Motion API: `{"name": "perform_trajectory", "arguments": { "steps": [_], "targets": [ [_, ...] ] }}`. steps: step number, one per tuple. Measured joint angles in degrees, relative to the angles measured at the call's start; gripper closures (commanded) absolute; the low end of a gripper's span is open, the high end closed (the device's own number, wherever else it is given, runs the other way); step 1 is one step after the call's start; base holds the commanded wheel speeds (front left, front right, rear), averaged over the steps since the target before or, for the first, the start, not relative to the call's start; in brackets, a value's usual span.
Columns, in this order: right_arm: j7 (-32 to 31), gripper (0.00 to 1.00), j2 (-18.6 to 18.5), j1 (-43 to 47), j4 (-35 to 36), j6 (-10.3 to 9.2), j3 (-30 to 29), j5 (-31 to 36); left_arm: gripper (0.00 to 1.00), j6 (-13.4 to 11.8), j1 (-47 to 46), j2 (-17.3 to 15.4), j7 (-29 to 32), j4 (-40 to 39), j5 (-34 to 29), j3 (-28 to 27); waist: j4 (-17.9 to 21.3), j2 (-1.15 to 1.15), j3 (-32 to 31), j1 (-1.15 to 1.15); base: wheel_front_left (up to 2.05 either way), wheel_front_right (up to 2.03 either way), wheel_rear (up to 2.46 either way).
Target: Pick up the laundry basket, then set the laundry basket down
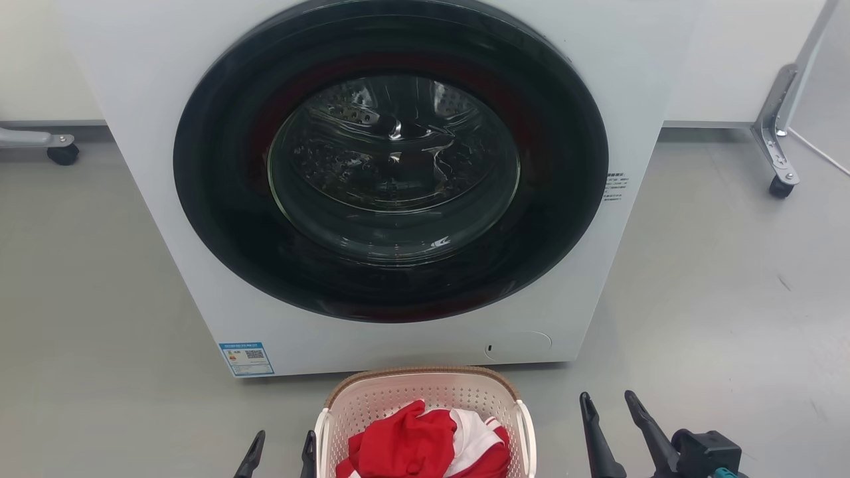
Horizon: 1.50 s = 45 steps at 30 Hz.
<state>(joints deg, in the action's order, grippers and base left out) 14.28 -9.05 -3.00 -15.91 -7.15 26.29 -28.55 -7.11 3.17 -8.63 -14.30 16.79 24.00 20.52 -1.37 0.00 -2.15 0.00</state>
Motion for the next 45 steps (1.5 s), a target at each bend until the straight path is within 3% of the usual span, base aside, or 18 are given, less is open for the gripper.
{"name": "perform_trajectory", "arguments": {
  "steps": [43,44,45],
  "targets": [
    [0.0,0.0,3.4,3.6,5.4,-0.16,-6.7,7.7,0.0,0.0,2.0,2.1,0.0,-6.9,-6.4,-5.5,0.0,0.0,1.1,0.0,0.0,0.0,0.0],
    [0.0,1.0,3.4,3.6,5.4,-0.15,-6.8,7.7,1.0,0.0,2.0,2.2,0.0,-7.0,-6.5,-5.6,0.0,0.0,1.1,0.0,0.0,0.0,0.0],
    [-0.1,1.0,3.4,3.6,5.3,-0.15,-6.9,7.7,1.0,0.0,2.0,2.3,0.0,-6.9,-6.5,-5.7,0.0,0.0,1.1,0.0,0.0,0.0,0.0]
  ]
}}
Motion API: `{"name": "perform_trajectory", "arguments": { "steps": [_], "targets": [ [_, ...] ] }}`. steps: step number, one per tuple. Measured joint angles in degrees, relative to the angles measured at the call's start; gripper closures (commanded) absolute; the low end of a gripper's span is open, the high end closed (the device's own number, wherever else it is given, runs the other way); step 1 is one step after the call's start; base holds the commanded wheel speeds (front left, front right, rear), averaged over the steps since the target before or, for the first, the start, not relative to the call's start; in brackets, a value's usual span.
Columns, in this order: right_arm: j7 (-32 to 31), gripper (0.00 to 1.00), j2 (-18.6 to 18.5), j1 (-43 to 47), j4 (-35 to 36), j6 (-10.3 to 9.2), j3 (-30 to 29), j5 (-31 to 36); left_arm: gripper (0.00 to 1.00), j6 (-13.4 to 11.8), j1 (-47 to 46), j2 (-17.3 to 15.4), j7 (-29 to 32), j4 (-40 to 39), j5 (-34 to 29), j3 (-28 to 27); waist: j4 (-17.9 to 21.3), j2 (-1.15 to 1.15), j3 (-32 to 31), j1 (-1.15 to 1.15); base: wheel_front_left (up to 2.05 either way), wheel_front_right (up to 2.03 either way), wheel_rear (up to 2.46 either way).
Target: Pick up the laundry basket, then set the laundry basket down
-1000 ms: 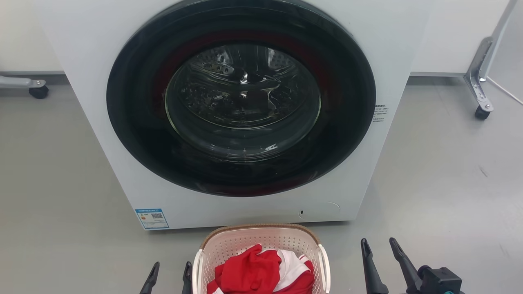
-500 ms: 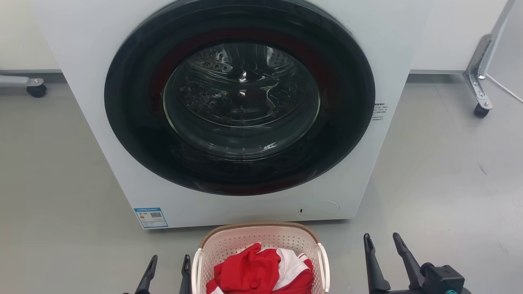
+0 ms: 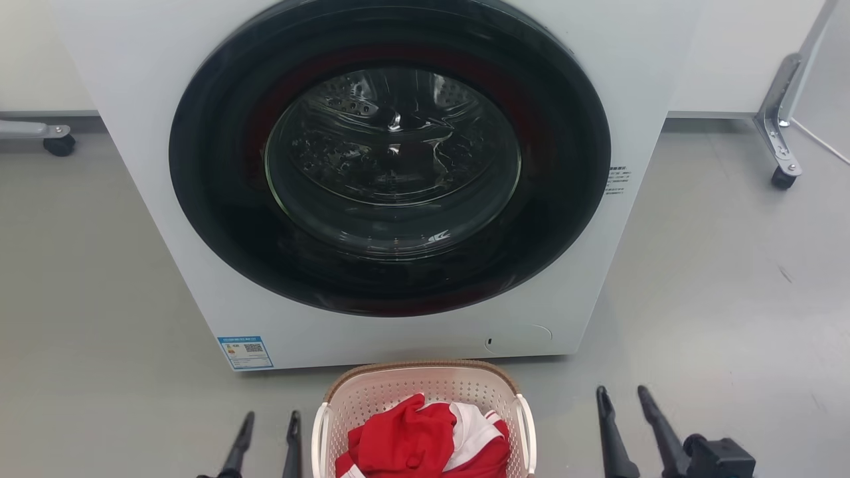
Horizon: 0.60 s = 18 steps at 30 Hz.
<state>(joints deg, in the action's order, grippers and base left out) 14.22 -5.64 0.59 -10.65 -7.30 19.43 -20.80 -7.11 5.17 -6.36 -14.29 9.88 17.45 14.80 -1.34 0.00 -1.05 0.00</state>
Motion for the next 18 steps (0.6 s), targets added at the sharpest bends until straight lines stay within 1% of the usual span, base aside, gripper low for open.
{"name": "perform_trajectory", "arguments": {
  "steps": [5,9,18],
  "targets": [
    [-0.1,1.0,0.1,1.6,-2.8,0.0,0.3,-0.2,1.0,0.1,0.9,0.2,0.1,2.7,0.1,0.4,0.0,0.0,0.0,0.0,0.0,0.0,0.0],
    [-0.6,1.0,0.2,1.8,-2.9,0.32,-0.7,-1.6,1.0,0.6,1.1,0.3,0.7,2.9,1.2,-0.2,0.1,0.0,0.1,0.0,0.0,0.0,0.0],
    [-2.6,1.0,0.5,1.4,-3.1,1.65,-3.3,-8.6,1.0,1.7,0.8,0.7,2.9,3.3,8.5,-2.2,0.2,0.0,0.2,0.0,0.0,0.0,0.0]
  ]
}}
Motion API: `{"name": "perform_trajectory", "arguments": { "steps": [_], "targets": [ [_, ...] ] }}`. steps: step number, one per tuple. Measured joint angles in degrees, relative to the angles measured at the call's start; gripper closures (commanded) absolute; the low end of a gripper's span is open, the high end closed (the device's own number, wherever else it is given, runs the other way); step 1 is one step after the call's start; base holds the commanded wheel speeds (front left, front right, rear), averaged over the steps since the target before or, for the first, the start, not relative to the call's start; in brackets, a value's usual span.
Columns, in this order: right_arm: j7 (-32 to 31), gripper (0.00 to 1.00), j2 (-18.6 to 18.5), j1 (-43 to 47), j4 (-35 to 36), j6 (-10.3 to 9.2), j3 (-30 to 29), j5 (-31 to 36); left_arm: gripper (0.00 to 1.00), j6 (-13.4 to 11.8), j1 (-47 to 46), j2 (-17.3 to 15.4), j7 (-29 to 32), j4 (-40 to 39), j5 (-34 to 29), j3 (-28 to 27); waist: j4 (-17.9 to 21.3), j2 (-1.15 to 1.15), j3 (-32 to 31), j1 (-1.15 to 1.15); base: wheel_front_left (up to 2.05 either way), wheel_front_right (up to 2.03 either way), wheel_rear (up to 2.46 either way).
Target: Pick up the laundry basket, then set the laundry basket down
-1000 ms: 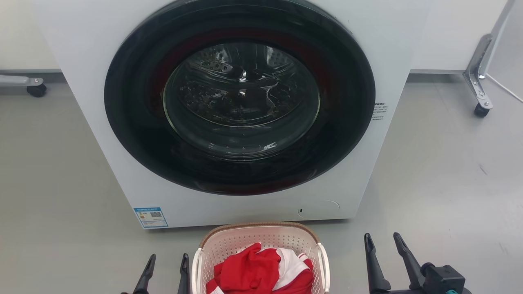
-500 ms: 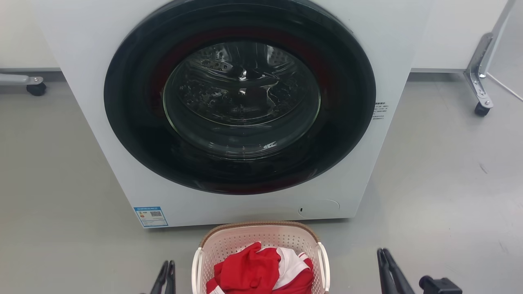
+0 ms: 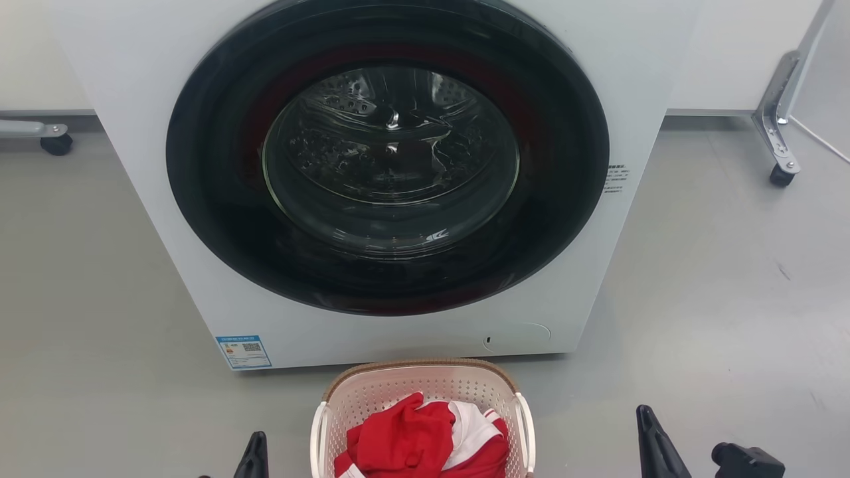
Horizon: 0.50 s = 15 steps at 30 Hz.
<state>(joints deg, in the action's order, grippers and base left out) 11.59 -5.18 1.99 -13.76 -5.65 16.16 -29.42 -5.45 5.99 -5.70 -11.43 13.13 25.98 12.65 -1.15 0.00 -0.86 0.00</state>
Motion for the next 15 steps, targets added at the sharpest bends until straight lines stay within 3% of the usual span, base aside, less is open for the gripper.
{"name": "perform_trajectory", "arguments": {
  "steps": [10,11,15],
  "targets": [
    [-3.0,1.0,0.5,-0.6,-0.4,1.66,-3.5,-8.8,1.0,1.9,-1.3,0.4,2.9,0.7,9.7,-2.8,0.2,0.0,0.1,0.0,0.0,0.0,0.0],
    [-4.3,1.0,0.6,-1.5,-0.7,2.69,-5.2,-13.4,1.0,2.5,-2.3,0.6,4.1,0.9,14.1,-4.0,0.2,0.0,0.2,0.0,0.0,0.0,0.0],
    [-5.0,1.0,0.7,-1.5,-1.0,3.19,-6.3,-16.2,1.0,3.1,-2.4,0.7,4.9,1.1,17.4,-4.8,0.3,0.0,0.2,0.0,0.0,0.0,0.0]
  ]
}}
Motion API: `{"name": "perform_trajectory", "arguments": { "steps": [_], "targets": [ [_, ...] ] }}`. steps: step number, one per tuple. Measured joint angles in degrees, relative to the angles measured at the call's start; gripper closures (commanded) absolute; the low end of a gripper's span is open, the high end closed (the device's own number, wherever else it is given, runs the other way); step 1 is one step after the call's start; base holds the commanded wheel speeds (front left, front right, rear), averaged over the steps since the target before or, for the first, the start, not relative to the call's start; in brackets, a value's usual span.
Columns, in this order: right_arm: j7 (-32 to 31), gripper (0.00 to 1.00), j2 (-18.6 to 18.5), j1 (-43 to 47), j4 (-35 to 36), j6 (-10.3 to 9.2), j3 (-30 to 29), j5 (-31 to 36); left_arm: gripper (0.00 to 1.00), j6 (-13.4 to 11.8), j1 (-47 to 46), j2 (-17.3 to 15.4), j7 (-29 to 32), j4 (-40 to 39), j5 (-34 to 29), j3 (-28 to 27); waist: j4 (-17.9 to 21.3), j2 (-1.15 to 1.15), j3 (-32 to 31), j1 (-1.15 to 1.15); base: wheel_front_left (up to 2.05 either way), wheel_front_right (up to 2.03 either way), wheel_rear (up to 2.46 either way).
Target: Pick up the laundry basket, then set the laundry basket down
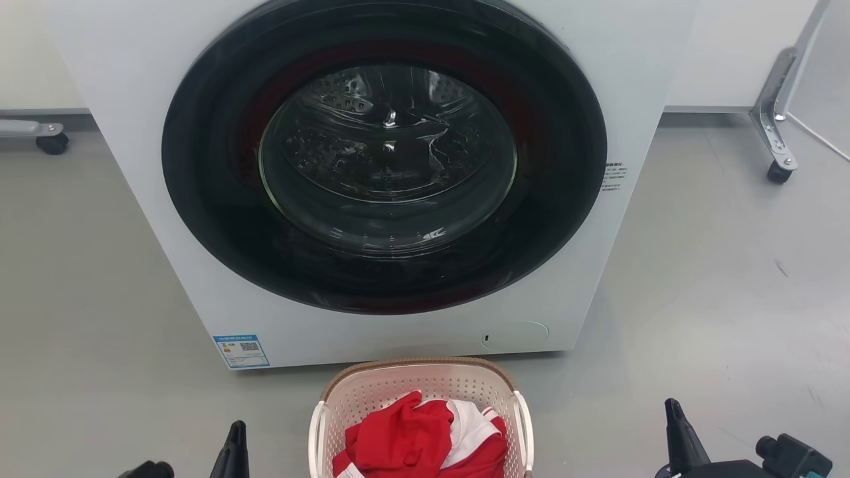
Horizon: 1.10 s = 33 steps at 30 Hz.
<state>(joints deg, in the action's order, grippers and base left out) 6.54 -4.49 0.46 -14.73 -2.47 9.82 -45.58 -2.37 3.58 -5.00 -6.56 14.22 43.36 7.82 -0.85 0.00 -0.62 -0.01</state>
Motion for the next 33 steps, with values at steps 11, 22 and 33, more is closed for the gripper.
{"name": "perform_trajectory", "arguments": {
  "steps": [11,22,33],
  "targets": [
    [-2.9,1.0,0.5,-1.2,-0.4,2.0,-3.7,-9.6,1.0,2.0,-1.5,0.6,3.0,0.5,10.1,-2.7,0.2,0.0,0.1,0.0,0.0,0.0,0.0],
    [-5.4,1.0,0.8,-2.4,-0.8,3.57,-7.0,-18.3,1.0,4.0,-3.3,1.0,5.3,1.2,18.9,-5.3,0.3,0.0,0.3,0.0,0.0,0.0,0.0],
    [-7.6,1.0,1.2,-3.1,-1.3,5.28,-10.0,-26.4,1.0,5.5,-4.7,1.4,7.6,1.6,27.6,-7.5,0.5,0.0,0.4,0.0,0.0,0.0,0.0]
  ]
}}
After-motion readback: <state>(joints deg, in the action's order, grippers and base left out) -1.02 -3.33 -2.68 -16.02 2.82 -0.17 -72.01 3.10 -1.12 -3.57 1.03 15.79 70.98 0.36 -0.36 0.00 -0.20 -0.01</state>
